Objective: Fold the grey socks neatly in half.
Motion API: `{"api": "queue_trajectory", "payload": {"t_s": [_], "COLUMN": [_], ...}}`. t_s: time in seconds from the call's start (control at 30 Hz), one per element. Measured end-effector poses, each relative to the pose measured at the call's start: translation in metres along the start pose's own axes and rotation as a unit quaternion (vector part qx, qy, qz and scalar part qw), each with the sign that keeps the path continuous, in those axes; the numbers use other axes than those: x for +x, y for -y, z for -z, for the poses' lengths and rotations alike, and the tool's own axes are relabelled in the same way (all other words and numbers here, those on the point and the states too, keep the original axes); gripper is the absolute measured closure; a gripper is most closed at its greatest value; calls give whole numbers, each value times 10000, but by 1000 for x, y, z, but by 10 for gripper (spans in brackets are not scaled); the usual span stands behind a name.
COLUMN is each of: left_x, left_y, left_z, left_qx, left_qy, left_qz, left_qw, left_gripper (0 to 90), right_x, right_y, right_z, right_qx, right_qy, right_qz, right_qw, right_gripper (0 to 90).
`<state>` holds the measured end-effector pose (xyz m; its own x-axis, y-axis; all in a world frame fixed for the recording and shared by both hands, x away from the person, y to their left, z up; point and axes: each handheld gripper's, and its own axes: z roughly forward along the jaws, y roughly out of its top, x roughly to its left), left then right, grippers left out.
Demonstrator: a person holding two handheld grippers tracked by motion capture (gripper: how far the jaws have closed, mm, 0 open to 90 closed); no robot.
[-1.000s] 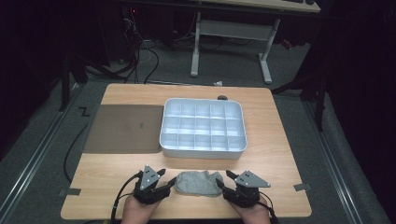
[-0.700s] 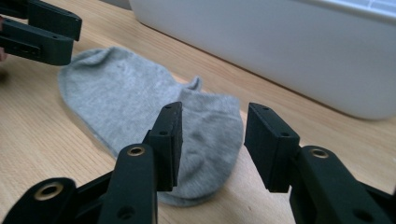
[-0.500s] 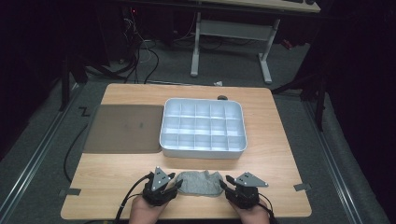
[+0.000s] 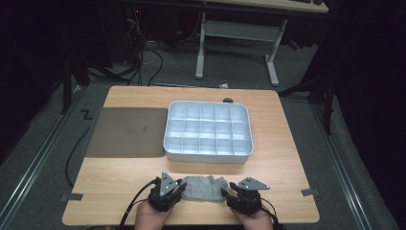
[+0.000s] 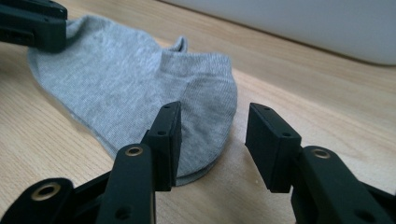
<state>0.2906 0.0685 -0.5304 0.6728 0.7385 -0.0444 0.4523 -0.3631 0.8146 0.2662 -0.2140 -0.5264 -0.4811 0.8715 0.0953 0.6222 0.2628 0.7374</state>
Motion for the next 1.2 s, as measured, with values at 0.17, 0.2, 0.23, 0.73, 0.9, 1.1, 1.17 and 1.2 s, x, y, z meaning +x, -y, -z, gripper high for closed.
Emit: {"api": "queue_trajectory", "payload": {"t_s": [0.17,0.2,0.23,0.73,0.9,1.1,1.17,1.2], "left_x": [4,6,6,8,9,9,9,9], "left_y": [1,2,3,5,6,7,7,7], "left_z": [2,4,4,6,7,7,7,7], "left_qx": [56,77,75,104,125,104,97,111], "left_qy": [-28,-25,-29,15,16,41,39,39], "left_qz": [6,18,36,140,127,145,158,142], "left_qw": [10000,10000,10000,9998,9998,9998,9998,9998], "left_gripper": [815,828,828,842,842,842,842,842], "right_x": [0,0,0,8,11,13,13,11], "right_y": [1,1,1,1,3,4,5,6], "right_z": [-2,-2,-3,-3,-2,-2,-2,-2], "right_qx": [75,107,98,138,136,127,130,109], "right_qy": [25,26,32,-30,-9,-220,-325,-452], "right_qz": [8,4,32,17,109,165,117,33], "right_qw": [10000,9999,9999,9999,9998,9995,9993,9989], "right_gripper": [562,567,568,525,531,728,769,805]}}
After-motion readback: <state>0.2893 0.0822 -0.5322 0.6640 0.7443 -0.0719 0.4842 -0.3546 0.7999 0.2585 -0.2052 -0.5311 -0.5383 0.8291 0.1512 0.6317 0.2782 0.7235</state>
